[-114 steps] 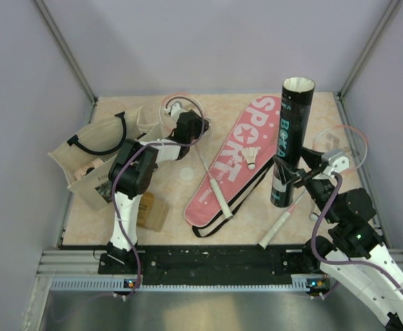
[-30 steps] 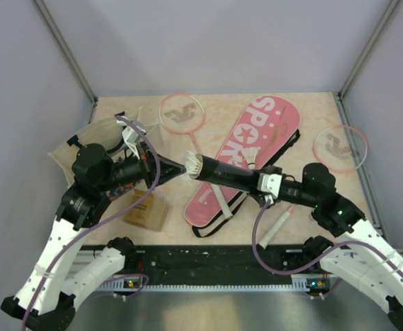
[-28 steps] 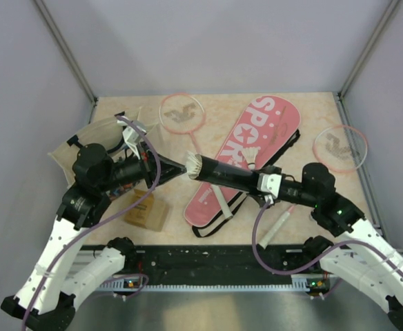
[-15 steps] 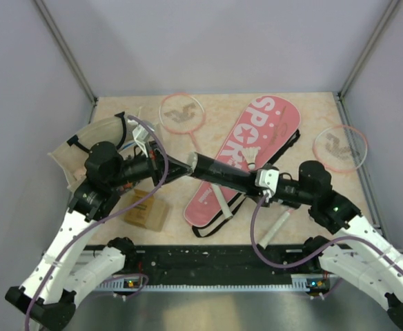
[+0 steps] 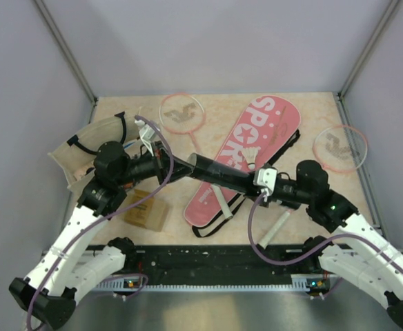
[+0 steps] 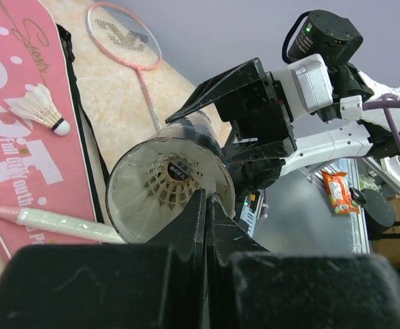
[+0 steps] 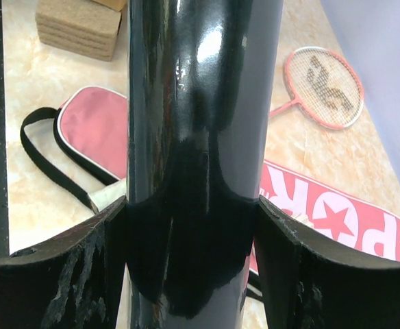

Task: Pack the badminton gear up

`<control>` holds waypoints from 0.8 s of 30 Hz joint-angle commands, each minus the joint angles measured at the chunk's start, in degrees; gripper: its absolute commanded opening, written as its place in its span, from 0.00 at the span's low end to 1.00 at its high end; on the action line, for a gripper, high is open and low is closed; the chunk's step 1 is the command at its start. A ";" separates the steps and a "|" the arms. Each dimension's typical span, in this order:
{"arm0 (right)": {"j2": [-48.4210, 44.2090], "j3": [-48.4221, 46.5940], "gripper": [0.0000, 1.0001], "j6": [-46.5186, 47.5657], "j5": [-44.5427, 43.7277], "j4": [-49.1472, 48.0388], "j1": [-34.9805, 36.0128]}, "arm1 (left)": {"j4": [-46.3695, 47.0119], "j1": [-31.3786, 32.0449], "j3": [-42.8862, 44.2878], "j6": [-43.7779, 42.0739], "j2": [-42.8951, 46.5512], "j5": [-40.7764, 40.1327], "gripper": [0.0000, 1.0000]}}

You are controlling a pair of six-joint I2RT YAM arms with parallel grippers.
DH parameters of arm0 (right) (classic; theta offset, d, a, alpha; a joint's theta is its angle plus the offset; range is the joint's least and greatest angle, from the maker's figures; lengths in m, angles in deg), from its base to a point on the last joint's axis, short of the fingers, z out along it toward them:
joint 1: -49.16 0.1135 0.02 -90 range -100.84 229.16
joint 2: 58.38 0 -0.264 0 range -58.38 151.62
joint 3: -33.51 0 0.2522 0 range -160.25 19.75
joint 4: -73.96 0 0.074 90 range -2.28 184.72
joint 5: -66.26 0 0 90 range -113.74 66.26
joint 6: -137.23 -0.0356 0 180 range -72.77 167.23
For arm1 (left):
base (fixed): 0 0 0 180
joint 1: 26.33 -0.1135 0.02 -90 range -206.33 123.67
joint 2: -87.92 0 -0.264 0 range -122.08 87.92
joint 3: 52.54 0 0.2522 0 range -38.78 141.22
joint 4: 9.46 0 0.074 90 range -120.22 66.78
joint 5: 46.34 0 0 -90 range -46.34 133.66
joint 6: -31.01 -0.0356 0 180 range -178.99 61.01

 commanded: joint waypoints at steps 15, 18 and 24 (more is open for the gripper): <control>-1.66 1.39 0.40 2.29 4.39 -10.60 0.99 | -11.69 0.92 5.14 -8.45 -5.22 3.47 0.00; -1.84 1.48 0.40 2.11 4.13 -10.69 0.99 | -17.38 0.92 8.47 -12.22 -6.72 2.70 0.01; -2.90 2.44 0.40 2.02 1.67 -9.55 0.99 | -23.82 1.00 15.06 -15.31 -7.43 -2.92 0.16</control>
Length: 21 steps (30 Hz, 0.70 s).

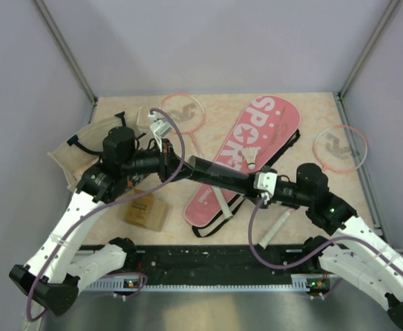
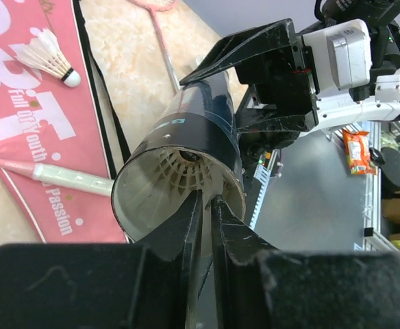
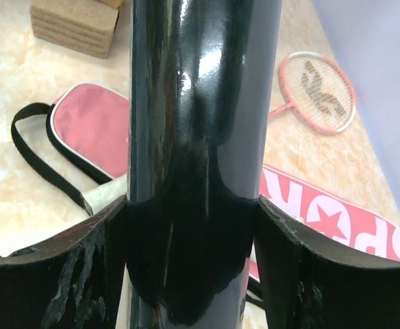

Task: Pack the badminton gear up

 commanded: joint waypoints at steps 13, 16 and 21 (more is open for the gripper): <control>-3.76 -1.43 0.40 -9.47 -9.12 -4.04 0.88 | 3.39 0.24 17.44 -0.81 -0.03 -13.85 0.58; -4.54 -1.51 0.40 -14.74 -15.62 -4.39 0.97 | 3.04 0.33 20.17 -1.68 -1.79 -16.21 0.59; -5.87 -3.44 0.40 -27.03 -36.24 -3.96 0.97 | 2.95 0.24 20.45 -2.74 -4.42 -24.03 0.59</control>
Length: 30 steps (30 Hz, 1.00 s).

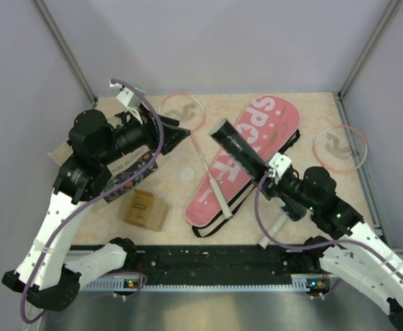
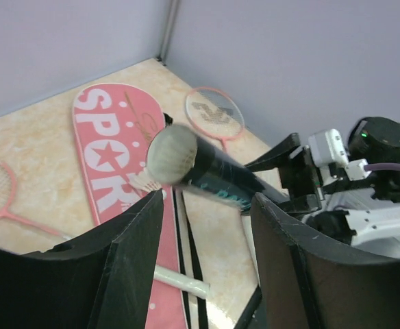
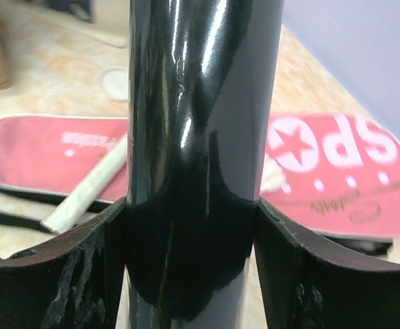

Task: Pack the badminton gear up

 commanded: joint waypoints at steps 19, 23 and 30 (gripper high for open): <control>-13.71 -13.44 0.42 -20.00 -30.20 -0.45 0.58 | 18.92 0.17 -4.47 1.23 -32.56 -1.93 0.63; -13.62 -15.47 0.42 -18.95 -28.97 0.61 0.58 | 20.86 0.70 2.20 1.85 -45.74 2.64 0.66; -13.62 -16.17 0.44 -15.08 -26.59 2.19 0.49 | 22.80 2.90 15.48 1.14 -62.36 8.09 0.67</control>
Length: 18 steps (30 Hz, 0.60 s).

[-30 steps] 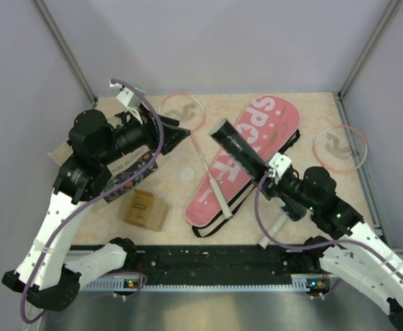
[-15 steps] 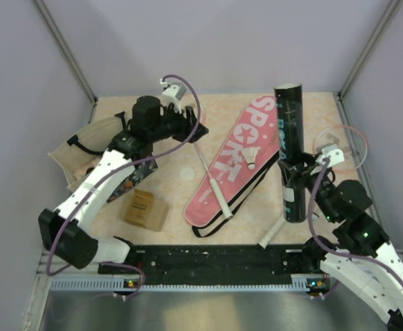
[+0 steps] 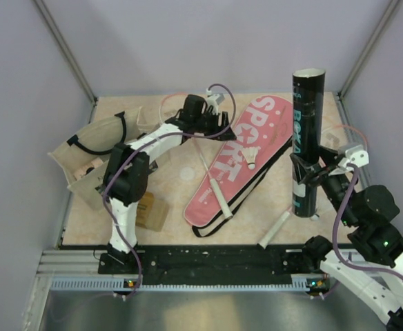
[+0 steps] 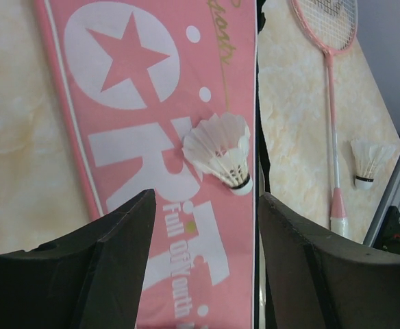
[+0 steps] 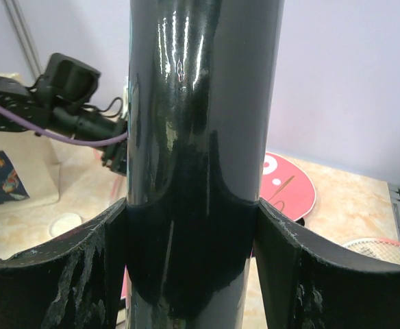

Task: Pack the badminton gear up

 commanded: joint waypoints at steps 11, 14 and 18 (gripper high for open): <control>1.14 -3.83 0.44 4.82 0.33 -0.52 0.53 | 13.85 2.77 14.75 2.64 -17.25 15.95 0.66; 1.05 -3.48 0.44 5.70 0.07 -0.52 0.53 | 15.88 3.12 14.22 3.70 -18.30 16.92 0.65; 1.40 -3.74 0.44 6.67 -0.37 -0.60 0.53 | 14.74 3.48 13.69 3.08 -18.66 17.62 0.63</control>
